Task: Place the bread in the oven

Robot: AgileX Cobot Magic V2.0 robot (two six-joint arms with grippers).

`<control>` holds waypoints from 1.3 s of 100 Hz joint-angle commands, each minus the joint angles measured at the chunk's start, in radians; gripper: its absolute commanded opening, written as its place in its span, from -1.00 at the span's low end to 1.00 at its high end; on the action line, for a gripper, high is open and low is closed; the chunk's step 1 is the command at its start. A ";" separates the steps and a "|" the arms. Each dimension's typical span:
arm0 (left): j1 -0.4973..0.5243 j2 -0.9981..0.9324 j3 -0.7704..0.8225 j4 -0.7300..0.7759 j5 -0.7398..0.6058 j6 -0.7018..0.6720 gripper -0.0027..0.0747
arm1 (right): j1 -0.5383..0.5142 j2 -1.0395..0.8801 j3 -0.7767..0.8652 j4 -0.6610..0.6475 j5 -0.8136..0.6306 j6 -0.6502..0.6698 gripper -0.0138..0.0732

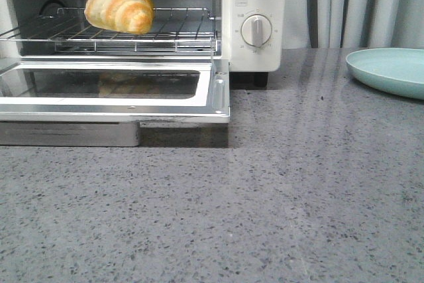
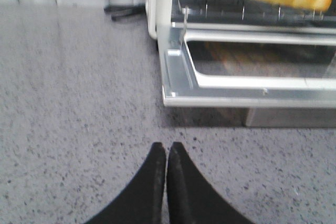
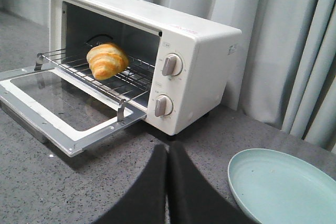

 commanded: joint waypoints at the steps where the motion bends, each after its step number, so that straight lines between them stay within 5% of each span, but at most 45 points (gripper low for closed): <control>1: 0.002 -0.031 0.023 0.002 -0.033 -0.017 -0.99 | -0.006 0.013 -0.021 -0.035 -0.073 0.005 -0.82; 92: 0.002 -0.031 0.023 -0.001 0.003 -0.017 -0.99 | -0.006 0.013 -0.011 -0.035 -0.072 0.005 -0.82; 109: 0.002 -0.031 0.023 -0.001 0.003 -0.017 -0.99 | -0.007 0.013 -0.011 -0.062 0.068 0.006 -0.82; 130: 0.002 -0.031 0.023 -0.001 0.003 -0.017 -0.99 | -0.179 0.011 0.075 -0.037 0.017 0.006 -0.82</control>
